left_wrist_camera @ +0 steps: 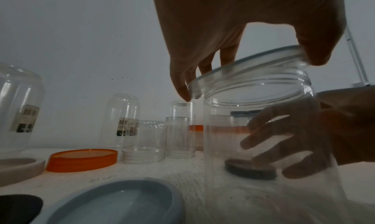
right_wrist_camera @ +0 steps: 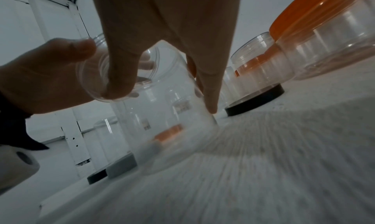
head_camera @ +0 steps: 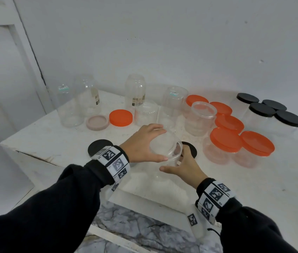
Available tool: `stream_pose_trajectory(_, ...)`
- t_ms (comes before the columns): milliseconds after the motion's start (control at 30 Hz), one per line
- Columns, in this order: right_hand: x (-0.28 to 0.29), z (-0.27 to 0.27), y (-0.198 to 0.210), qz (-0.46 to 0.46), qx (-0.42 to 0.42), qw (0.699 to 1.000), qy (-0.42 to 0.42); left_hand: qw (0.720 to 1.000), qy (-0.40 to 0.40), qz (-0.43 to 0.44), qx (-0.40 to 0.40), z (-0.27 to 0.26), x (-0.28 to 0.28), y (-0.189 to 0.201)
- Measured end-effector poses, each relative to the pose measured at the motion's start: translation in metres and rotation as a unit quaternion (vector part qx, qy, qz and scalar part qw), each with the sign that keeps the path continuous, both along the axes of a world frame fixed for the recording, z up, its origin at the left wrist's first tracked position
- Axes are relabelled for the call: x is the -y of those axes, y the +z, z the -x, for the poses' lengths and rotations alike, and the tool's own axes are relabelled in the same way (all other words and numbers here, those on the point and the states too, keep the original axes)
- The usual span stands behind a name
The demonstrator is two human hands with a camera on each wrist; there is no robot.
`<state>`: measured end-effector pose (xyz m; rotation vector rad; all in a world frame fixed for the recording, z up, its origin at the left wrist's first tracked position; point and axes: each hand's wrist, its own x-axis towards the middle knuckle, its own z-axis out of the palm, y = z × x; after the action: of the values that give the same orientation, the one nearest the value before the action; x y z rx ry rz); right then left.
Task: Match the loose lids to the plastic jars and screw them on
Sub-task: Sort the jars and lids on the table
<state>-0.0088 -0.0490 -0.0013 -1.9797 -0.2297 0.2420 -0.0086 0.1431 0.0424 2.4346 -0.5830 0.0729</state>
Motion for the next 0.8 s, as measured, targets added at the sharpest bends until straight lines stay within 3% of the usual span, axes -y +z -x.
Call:
stream_pose_trajectory(400, -0.017, -0.009, 0.008, 0.017, -0.015, 0.999, 0.024, 0.995, -0.046, -0.09, 0.009, -0.024, 0.0, 0.008)
stream_pose_trajectory(800, -0.026, -0.011, 0.005, 0.031, 0.014, 0.999, -0.005, 0.986, -0.069, -0.152, -0.01, -0.033, -0.002, 0.015)
